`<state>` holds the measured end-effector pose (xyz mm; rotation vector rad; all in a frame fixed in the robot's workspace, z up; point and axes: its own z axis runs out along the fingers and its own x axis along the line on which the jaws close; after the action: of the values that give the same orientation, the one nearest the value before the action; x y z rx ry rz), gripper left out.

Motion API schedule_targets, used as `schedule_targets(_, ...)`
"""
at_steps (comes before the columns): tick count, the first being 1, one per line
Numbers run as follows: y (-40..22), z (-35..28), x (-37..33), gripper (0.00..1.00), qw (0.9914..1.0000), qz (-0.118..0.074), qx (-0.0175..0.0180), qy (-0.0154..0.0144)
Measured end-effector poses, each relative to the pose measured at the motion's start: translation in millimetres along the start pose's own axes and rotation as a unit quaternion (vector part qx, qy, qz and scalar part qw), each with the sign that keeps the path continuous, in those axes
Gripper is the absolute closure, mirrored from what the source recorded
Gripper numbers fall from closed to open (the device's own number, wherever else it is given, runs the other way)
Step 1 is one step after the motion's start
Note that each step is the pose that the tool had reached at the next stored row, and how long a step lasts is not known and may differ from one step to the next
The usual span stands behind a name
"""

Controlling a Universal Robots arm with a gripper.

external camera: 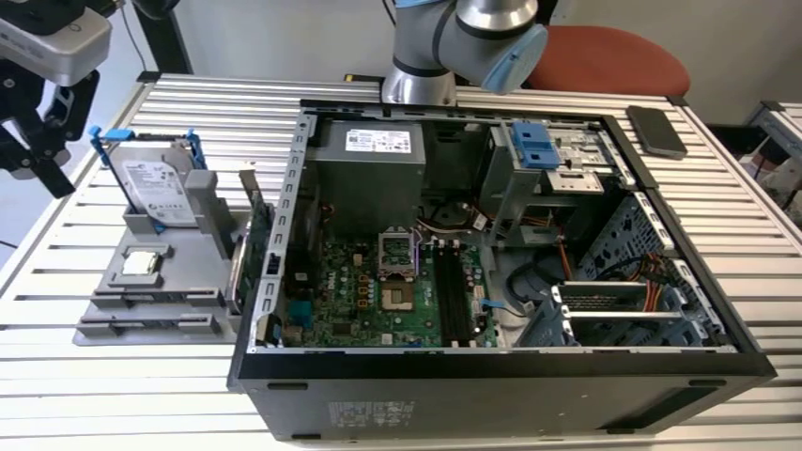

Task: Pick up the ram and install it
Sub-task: 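Pick up the ram and move it above insertion slot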

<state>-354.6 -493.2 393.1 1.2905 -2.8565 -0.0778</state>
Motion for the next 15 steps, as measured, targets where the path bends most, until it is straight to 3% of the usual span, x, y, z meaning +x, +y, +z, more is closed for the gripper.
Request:
schedule_targets(7,0.1,0.0,0.0,1.00,0.99995,-0.010,0.0008,0.0007)
schedule_targets(12,0.1,1.1,-0.1,1.00,0.99917,-0.038,0.0126,-0.0083)
schedule_targets(15,0.1,1.9,0.0,1.00,0.99779,-0.065,0.0124,-0.0078)
